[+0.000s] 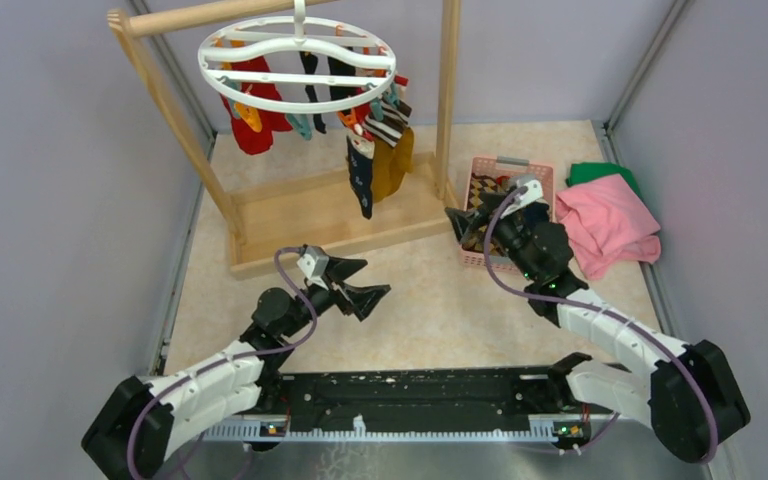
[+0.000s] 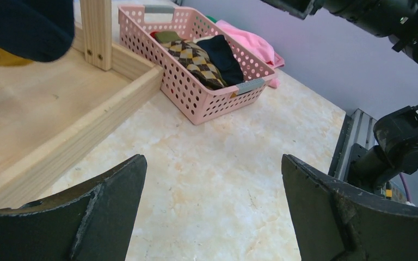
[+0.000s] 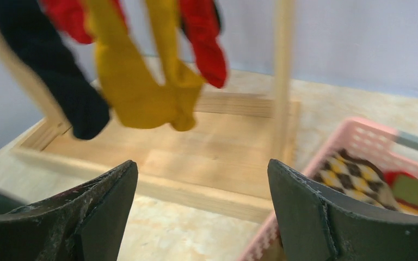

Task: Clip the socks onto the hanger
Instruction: Pick up the sock from the bin.

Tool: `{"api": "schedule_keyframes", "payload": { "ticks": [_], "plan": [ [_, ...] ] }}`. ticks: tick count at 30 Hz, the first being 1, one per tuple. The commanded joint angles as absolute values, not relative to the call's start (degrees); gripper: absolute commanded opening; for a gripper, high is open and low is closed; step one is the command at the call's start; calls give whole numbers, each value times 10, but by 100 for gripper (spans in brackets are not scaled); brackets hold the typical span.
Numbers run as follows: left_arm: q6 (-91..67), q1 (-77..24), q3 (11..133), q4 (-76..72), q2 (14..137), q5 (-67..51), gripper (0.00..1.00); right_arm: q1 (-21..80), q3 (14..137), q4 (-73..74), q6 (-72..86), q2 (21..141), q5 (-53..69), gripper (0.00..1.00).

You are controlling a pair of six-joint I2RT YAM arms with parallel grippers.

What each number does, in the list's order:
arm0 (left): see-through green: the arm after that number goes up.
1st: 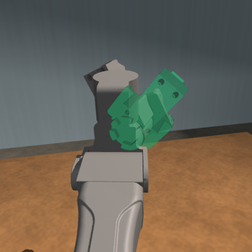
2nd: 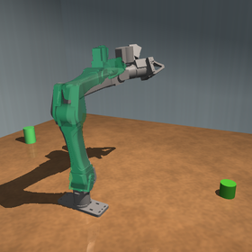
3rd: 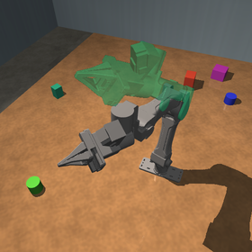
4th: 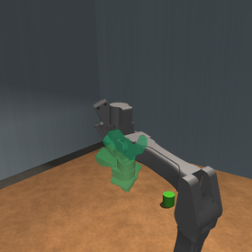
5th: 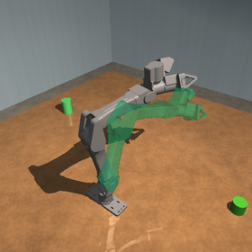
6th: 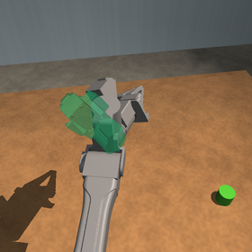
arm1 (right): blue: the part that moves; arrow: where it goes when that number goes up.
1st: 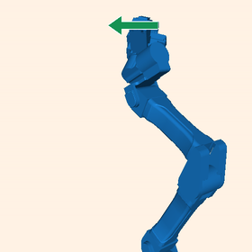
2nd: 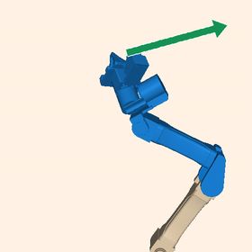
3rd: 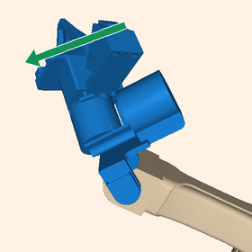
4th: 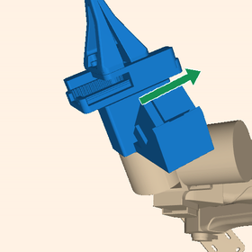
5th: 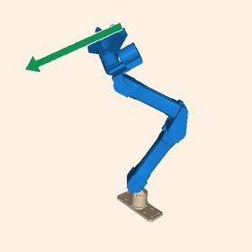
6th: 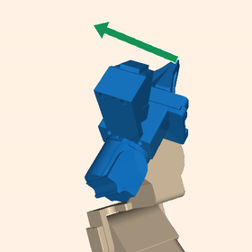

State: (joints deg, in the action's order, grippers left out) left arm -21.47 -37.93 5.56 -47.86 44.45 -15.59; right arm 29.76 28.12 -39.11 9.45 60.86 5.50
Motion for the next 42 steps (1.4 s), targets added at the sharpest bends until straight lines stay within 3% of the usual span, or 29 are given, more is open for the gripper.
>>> {"api": "schedule_keyframes", "payload": {
  "ticks": [1, 4, 8, 13, 17, 38, 42],
  "plan": [
    [-244, -379, 48, -572, 477, -158, 99, 232, 292, -327, 183, 581, -64, 88],
    [-246, -379, 50, -576, 494, -150, 99, 190, 339, -219, 238, 607, -132, 84],
    [-243, -378, 51, -577, 503, -139, 99, 186, 398, -108, 316, 665, -214, 64],
    [-240, -378, 47, -565, 497, -128, 99, 186, 451, -17, 347, 736, -283, 59],
    [-239, -378, 32, -560, 479, -113, 99, 184, 439, -20, 344, 761, -319, 37],
    [-224, -378, 23, -535, 438, -104, 99, 112, 459, -39, 359, 881, -279, 36],
    [-225, -378, 25, -537, 440, -107, 99, 105, 450, -63, 354, 886, -243, 25]
  ]
}}
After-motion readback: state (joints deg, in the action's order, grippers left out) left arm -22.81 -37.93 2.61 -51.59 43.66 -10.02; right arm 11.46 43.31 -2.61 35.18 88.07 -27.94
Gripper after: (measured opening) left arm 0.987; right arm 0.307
